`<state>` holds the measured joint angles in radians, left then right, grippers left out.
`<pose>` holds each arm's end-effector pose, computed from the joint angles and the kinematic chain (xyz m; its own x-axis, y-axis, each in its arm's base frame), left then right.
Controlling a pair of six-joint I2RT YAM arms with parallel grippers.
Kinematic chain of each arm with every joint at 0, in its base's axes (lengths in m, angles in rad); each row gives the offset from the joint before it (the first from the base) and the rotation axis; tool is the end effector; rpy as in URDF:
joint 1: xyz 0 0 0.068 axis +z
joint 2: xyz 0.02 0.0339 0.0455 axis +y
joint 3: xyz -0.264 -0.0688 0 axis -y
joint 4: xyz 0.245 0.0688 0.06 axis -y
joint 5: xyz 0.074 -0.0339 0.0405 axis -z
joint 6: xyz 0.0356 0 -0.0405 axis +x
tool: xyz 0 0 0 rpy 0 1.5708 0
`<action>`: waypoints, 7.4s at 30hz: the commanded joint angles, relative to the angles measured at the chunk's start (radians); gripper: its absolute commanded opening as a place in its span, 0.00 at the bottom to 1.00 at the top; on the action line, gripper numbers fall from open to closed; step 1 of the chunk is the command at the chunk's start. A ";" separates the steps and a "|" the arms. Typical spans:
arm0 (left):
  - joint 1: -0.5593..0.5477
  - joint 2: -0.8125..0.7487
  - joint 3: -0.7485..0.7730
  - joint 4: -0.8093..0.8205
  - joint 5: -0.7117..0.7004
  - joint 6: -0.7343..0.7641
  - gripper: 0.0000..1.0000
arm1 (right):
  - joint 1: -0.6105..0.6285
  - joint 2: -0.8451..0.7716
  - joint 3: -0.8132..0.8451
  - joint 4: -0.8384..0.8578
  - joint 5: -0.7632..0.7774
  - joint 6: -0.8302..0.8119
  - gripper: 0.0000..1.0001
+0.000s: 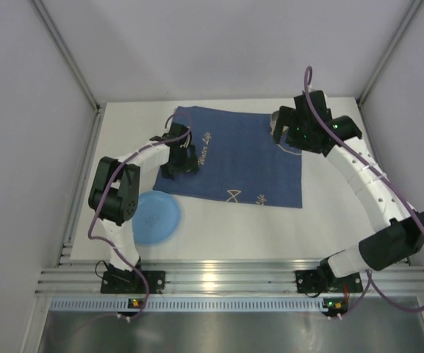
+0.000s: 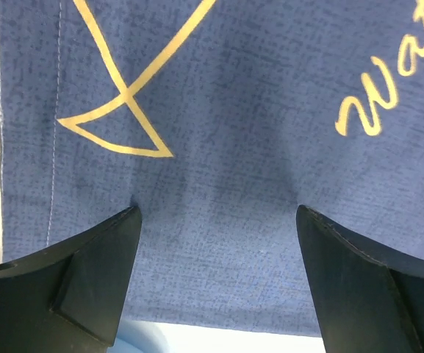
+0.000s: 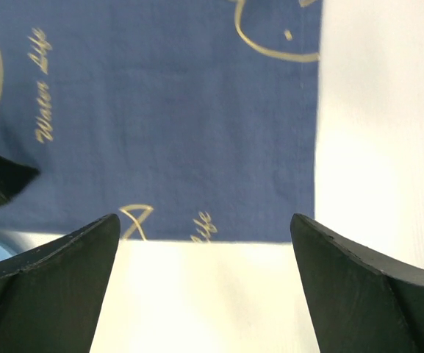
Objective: Set the dinner table for one person
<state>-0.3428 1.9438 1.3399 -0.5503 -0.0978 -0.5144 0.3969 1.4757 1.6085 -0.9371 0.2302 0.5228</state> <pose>0.3743 -0.1299 0.1695 -0.8961 -0.2001 -0.3962 -0.1649 0.9788 -0.1214 0.2846 0.1105 0.3899 -0.6907 0.2376 -0.6830 0.1321 0.9700 0.2039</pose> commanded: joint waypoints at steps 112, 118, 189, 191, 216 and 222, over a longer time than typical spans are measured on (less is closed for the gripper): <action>0.238 -0.879 -0.358 -0.485 -0.144 -0.248 0.98 | -0.047 0.563 0.120 0.077 -0.456 -0.086 0.79; 0.443 -0.725 -0.344 -0.496 -0.109 -0.110 0.98 | -0.055 0.387 0.035 0.090 -0.492 -0.075 0.81; 0.294 -0.666 -0.022 0.059 0.653 -0.464 0.00 | 0.448 0.282 -0.156 0.736 -0.810 0.232 0.80; 0.294 -0.675 -0.039 0.067 0.665 -0.472 0.00 | 0.459 0.305 -0.131 0.735 -0.790 0.233 0.80; 0.303 -0.775 -0.001 -0.348 0.290 -0.074 0.94 | 0.309 0.207 -0.208 0.379 -0.507 0.017 0.00; 0.303 -0.806 -0.099 -0.427 0.066 0.020 0.97 | 0.159 0.238 -0.228 0.199 -0.401 -0.145 0.00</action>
<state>-0.0437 1.1587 1.2888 -0.8944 0.1360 -0.5922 0.5838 1.7378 1.3678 -0.6289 -0.2489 0.4934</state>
